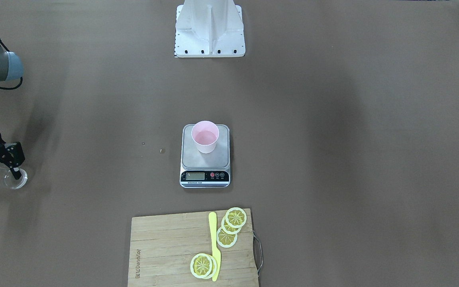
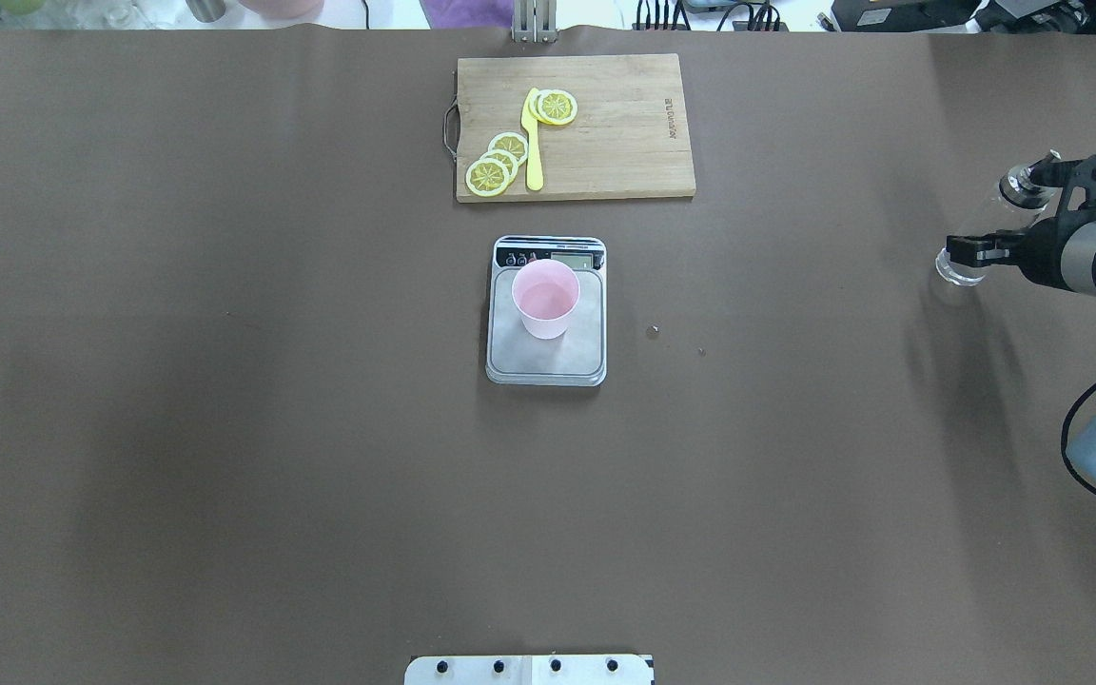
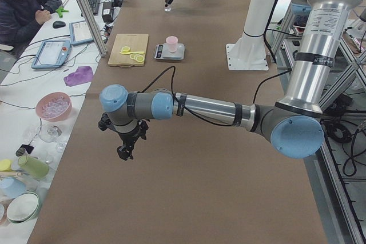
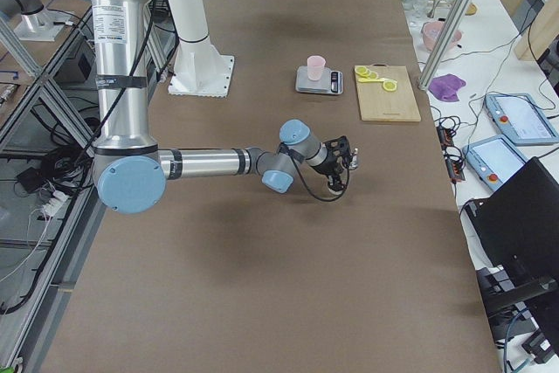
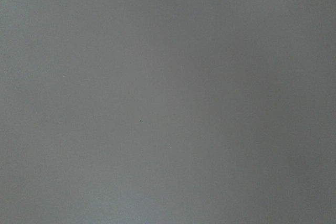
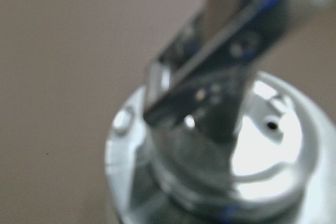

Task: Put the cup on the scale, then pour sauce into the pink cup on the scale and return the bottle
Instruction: 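Lower the sauce bottle onto the table with the right gripper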

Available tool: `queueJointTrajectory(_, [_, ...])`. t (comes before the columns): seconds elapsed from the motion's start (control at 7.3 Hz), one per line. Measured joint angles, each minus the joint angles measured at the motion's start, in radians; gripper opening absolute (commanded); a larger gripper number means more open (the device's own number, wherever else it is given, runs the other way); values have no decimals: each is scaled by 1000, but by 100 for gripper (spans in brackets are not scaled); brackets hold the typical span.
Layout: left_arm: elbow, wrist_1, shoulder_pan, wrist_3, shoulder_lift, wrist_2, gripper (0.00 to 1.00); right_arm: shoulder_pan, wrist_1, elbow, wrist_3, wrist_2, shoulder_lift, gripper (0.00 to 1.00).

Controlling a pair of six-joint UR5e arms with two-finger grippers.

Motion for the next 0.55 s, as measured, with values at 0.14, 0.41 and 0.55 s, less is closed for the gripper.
queueJointTrajectory(0.14, [-1,0,0,0,0,0,98,-1,0,-3,-2,-1,0,0])
queueJointTrajectory(0.41, [-1,0,0,0,-1,0,98,-2,-1,-14,-4,-4,1,0])
queueJointTrajectory(0.55, [-1,0,0,0,-1,0,98,-3,-1,-15,-5,-5,1,0])
